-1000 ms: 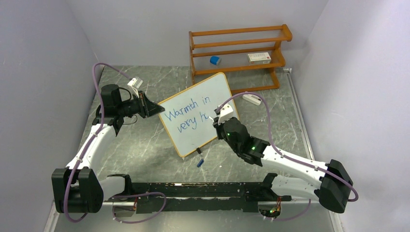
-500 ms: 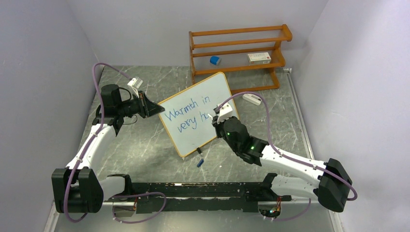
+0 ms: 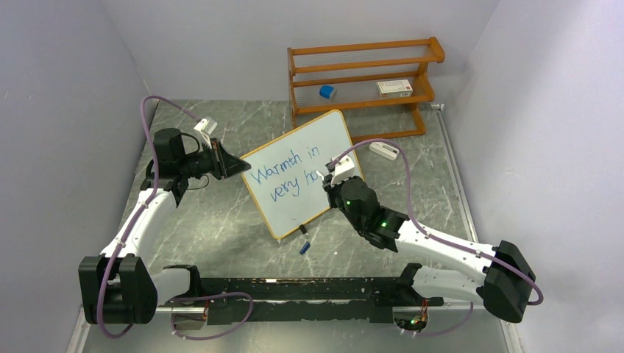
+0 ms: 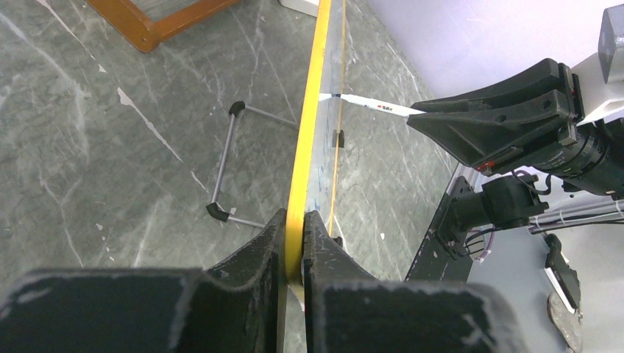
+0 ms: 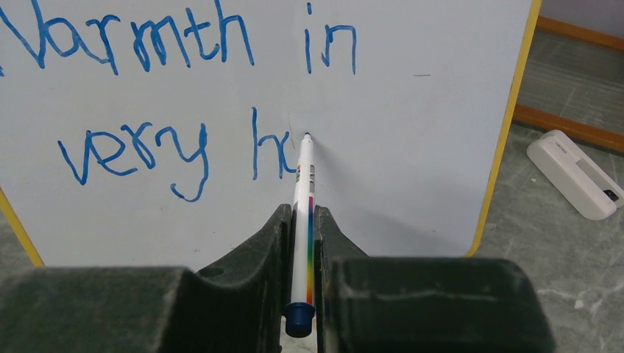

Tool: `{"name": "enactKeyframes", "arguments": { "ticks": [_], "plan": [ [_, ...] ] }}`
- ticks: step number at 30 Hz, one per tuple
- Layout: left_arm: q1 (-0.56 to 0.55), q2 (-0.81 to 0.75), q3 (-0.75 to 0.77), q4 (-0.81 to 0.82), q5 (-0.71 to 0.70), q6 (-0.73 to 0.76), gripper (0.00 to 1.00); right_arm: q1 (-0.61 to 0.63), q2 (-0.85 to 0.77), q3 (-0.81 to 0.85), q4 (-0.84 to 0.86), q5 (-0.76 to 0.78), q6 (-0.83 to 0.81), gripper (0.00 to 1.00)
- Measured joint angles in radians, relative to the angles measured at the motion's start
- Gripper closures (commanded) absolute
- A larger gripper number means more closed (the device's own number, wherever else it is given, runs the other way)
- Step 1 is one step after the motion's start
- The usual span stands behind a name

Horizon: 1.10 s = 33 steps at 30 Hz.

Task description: Write a sentence on the whiteboard

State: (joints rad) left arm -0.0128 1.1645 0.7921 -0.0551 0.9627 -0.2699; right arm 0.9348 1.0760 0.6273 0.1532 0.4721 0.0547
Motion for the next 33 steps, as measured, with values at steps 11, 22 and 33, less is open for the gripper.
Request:
{"name": "enactKeyframes", "arguments": {
  "ticks": [11, 22, 33],
  "plan": [
    [0.000, 0.000, 0.000, 0.000, 0.000, 0.000, 0.95, -0.003, 0.000, 0.001, -0.008, -0.008, 0.005, 1.00],
    [0.000, 0.000, 0.000, 0.000, 0.000, 0.000, 0.95, -0.003, -0.015, 0.000, -0.064, -0.014, 0.033, 1.00],
    [0.000, 0.000, 0.000, 0.000, 0.000, 0.000, 0.95, -0.003, -0.019, 0.000, -0.085, -0.013, 0.046, 1.00]
  ]
}}
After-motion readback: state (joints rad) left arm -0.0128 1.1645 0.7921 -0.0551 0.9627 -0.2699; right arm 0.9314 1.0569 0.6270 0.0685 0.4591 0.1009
